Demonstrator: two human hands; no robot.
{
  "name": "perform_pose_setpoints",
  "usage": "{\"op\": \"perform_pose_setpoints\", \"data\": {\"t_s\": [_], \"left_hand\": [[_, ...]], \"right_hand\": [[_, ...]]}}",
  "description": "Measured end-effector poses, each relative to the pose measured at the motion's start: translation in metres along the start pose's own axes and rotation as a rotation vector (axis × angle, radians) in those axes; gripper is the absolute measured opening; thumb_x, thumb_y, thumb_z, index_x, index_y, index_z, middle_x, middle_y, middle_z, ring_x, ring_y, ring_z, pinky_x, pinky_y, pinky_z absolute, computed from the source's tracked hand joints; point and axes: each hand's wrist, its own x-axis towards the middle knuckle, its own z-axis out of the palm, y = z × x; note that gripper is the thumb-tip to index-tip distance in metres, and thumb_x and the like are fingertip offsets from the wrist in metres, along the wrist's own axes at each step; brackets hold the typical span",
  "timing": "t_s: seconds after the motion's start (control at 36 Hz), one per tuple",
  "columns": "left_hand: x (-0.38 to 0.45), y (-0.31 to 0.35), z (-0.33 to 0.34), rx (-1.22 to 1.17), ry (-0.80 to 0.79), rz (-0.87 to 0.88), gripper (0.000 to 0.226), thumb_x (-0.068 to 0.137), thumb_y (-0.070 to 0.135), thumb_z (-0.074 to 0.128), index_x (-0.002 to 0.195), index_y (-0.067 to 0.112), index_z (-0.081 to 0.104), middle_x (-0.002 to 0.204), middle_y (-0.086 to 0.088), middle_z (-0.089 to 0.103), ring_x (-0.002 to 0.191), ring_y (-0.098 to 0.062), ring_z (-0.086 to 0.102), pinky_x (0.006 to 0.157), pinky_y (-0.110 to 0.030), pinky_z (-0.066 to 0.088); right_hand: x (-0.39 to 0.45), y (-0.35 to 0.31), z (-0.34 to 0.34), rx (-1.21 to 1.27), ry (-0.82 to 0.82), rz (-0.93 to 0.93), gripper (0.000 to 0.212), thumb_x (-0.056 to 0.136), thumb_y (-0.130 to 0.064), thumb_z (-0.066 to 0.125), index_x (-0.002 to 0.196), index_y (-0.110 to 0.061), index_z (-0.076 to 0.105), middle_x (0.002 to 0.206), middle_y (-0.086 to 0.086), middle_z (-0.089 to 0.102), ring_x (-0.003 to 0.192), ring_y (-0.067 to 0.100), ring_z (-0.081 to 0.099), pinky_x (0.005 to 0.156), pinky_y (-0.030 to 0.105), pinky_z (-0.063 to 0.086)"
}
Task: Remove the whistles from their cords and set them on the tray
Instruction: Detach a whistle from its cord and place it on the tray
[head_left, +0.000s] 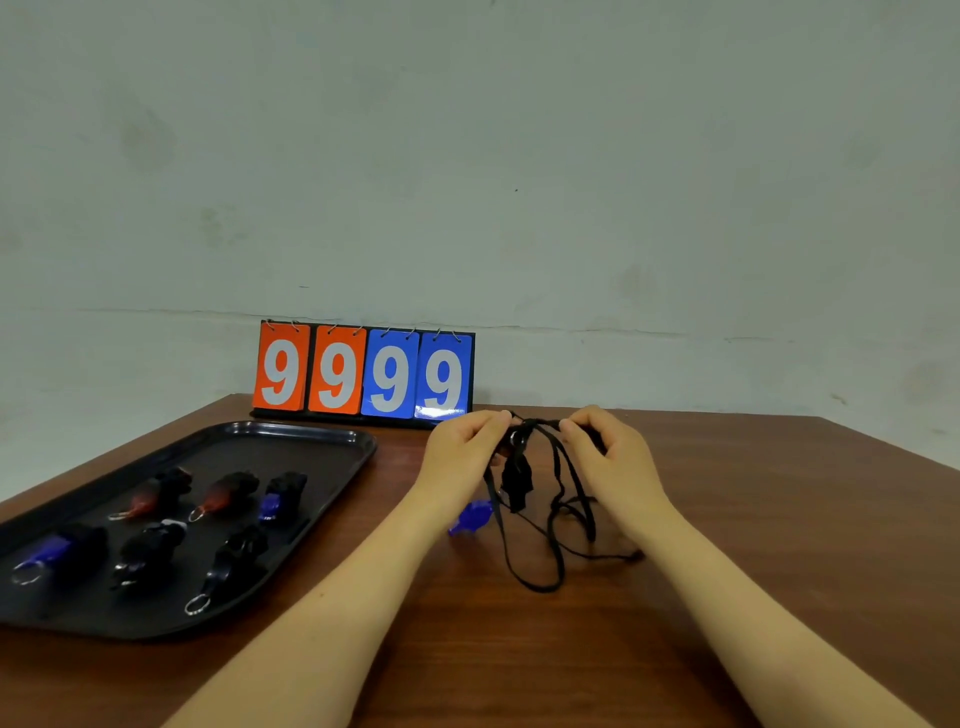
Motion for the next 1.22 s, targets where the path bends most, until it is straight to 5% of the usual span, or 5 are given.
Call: {"op": "perform_pose_setpoints", "data": {"t_s": [0.11,0.53,0.67,1.11,1.22], "left_hand": [[-0.001,0.001,0.0,0.001,-0.001,-0.027,0.021,0.098,0.027,0.053,0.083,0.025,0.068,0.074,0.011,0.066,0.066,0.003,0.062,0.062,-0.009,0.046],[-0.002,0.004,0.004,-0.28,-0.021,-0.286,0.016,0.093,0.024,0.061,0.095,0.012,0.072,0.085,-0.007,0.074,0.07,-0.015,0.069,0.066,-0.025,0.058],[0.002,0.003,0.001,-0.16,0.052,-0.186,0.024,0.096,0.026,0.056,0.079,0.025,0.072,0.072,0.017,0.072,0.075,0.0,0.066,0.074,-0.024,0.054],[-0.002,0.001,0.001,0.016,-0.016,0.213,0.033,0.094,0.007,0.051,0.063,0.0,0.059,0.089,0.017,0.064,0.09,0.003,0.058,0.081,-0.01,0.044],[-0.001,0.001,0.001,-0.051,-0.018,0.168,0.043,0.096,0.01,0.05,0.054,0.018,0.053,0.069,-0.01,0.06,0.084,-0.018,0.064,0.078,-0.017,0.049]], "right_hand": [[0.001,0.003,-0.001,-0.055,0.097,-0.017,0.013,0.091,-0.017,0.059,0.094,-0.03,0.058,0.099,-0.01,0.055,0.094,0.0,0.051,0.078,0.014,0.042],[-0.008,-0.002,0.012,0.002,-0.117,0.024,0.014,0.094,-0.023,0.058,0.085,-0.023,0.068,0.074,-0.006,0.065,0.068,0.002,0.057,0.061,0.013,0.043],[-0.006,-0.006,0.006,-0.006,-0.099,-0.011,0.021,0.097,-0.019,0.051,0.083,-0.025,0.066,0.076,-0.006,0.064,0.066,0.002,0.053,0.059,0.011,0.04],[-0.002,-0.01,0.004,0.275,-0.101,0.319,0.029,0.097,-0.02,0.049,0.085,-0.003,0.07,0.085,0.013,0.069,0.081,0.024,0.064,0.068,0.027,0.049],[-0.003,-0.013,0.004,0.319,-0.14,0.322,0.029,0.099,-0.019,0.046,0.077,-0.013,0.065,0.072,0.0,0.062,0.07,0.016,0.057,0.065,0.026,0.045]]}}
